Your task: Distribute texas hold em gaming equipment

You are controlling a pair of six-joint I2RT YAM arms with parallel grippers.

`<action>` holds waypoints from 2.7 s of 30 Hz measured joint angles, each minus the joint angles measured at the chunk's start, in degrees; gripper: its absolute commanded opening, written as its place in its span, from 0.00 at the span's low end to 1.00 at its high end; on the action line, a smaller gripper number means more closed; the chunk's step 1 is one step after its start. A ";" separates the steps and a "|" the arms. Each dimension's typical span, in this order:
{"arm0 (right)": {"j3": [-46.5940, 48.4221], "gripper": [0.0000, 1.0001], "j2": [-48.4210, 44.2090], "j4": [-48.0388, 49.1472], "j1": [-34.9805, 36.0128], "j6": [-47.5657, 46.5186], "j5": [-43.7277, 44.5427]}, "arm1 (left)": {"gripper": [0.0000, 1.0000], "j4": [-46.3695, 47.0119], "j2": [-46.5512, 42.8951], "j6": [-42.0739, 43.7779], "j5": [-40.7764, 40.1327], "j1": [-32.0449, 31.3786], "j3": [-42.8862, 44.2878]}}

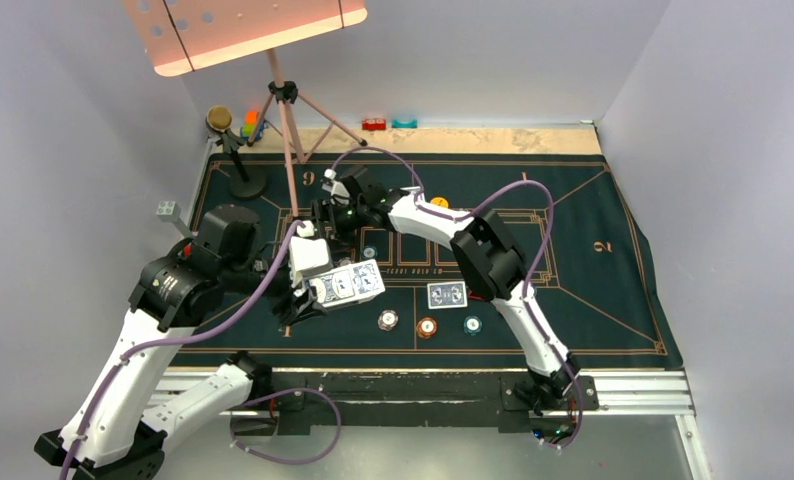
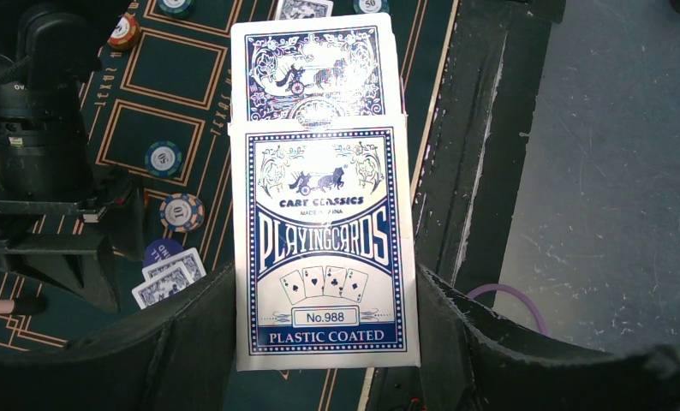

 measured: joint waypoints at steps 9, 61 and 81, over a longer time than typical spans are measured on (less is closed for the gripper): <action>-6.36 0.91 -15.15 -7.43 -4.37 -5.38 4.63 | 0.00 0.00 0.04 -0.02 0.02 0.02 0.00; -47.41 0.48 -61.77 3.23 -0.48 8.96 -1.81 | 0.00 -0.04 0.79 -0.55 0.50 0.07 0.09; -43.32 0.25 -64.72 -7.93 -5.92 3.80 -0.13 | 0.00 -0.11 0.46 -0.94 0.50 0.07 0.42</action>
